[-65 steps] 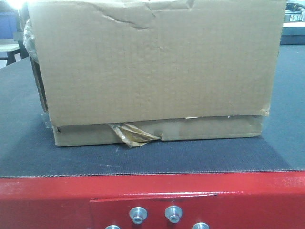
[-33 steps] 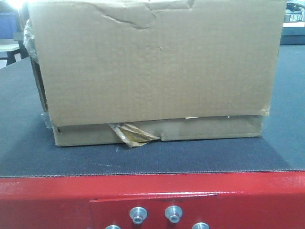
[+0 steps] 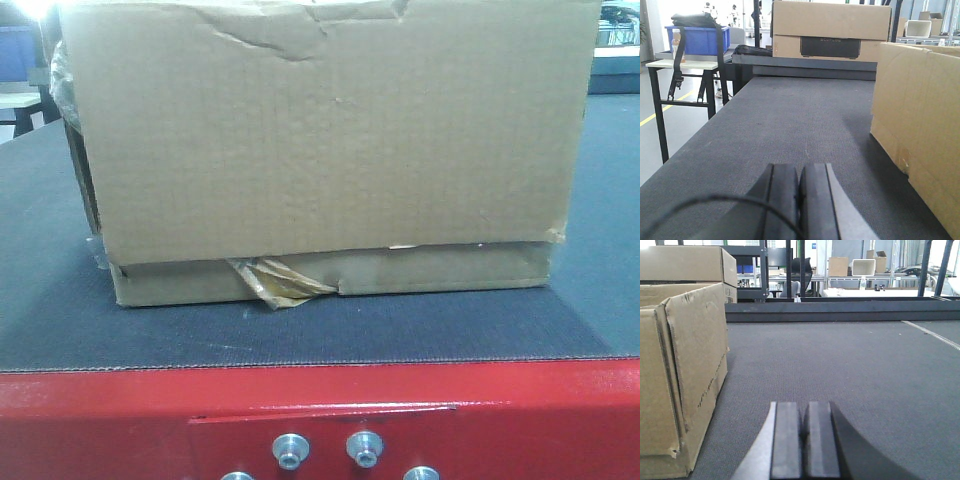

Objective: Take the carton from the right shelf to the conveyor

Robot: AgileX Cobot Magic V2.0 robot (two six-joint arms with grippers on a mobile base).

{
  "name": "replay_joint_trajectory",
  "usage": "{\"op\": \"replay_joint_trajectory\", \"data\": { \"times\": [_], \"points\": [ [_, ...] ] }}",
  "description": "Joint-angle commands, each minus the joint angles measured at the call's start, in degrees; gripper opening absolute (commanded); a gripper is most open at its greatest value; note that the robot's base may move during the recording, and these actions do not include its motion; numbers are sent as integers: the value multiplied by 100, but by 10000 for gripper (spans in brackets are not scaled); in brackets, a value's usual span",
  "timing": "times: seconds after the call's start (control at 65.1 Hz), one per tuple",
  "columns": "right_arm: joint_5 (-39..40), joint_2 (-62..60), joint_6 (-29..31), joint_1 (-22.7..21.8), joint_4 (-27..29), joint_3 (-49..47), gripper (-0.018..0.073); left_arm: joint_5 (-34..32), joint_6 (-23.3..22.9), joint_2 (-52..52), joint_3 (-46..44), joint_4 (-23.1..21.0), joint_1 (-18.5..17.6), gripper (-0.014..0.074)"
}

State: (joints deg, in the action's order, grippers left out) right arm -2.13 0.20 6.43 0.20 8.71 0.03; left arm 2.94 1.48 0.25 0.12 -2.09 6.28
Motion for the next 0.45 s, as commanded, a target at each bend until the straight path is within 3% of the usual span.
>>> {"op": "replay_joint_trajectory", "data": {
  "times": [0.0, 0.43],
  "points": [
    [65, -20, 3, -6, 18, -3, -69, -81, 11, -25, -12, -44, 7, -16],
    [65, -20, 3, -6, 18, -3, -69, -81, 11, -25, -12, -44, 7, -16]
  ]
}}
